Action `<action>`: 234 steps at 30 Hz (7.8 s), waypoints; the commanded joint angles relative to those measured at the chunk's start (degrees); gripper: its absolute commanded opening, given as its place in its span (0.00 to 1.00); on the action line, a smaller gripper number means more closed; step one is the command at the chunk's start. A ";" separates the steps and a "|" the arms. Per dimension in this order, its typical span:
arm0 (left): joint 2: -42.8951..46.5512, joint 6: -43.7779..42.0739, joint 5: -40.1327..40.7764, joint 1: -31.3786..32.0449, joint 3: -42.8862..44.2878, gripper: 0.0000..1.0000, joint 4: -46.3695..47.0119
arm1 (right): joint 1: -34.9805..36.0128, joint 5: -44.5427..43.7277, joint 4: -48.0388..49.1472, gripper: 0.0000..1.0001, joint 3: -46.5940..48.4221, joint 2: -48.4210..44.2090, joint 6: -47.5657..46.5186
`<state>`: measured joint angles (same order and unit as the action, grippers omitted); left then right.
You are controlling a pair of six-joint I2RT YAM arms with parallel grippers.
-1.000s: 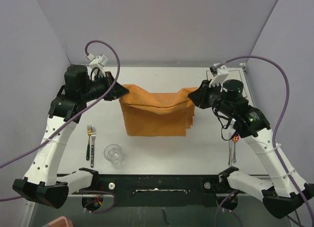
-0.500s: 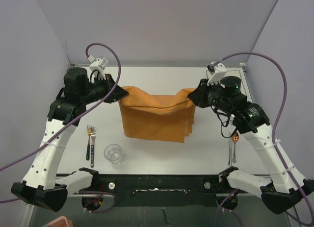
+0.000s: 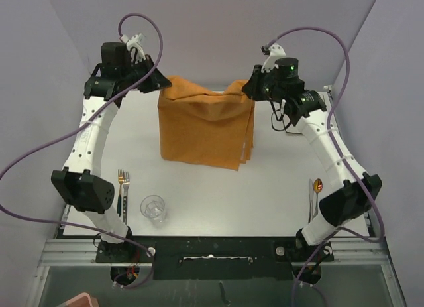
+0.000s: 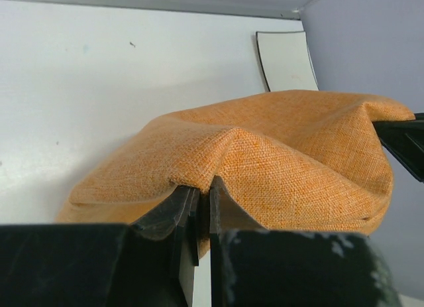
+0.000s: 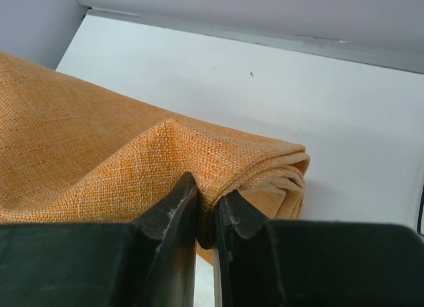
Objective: Set the dinner table for one person
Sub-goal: Flatten out the napkin at the center of the board, then adjust the napkin at the center of the board.
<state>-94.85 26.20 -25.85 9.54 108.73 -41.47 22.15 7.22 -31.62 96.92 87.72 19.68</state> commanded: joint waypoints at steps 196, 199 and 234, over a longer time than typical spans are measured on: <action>5.00 33.77 30.93 18.50 -58.08 0.21 26.80 | -1.88 -9.29 -6.97 0.75 15.32 36.46 -2.93; 3.62 34.97 32.48 19.65 -57.33 0.19 26.10 | -2.90 -7.88 -6.75 0.74 16.15 39.01 -2.41; -23.81 22.11 21.77 8.51 -31.65 0.00 16.29 | 6.07 -17.31 -14.74 0.00 -20.08 23.09 16.79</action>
<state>-113.62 53.84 -9.02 18.74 73.60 -22.37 23.11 -9.61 -39.83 80.09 113.32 32.10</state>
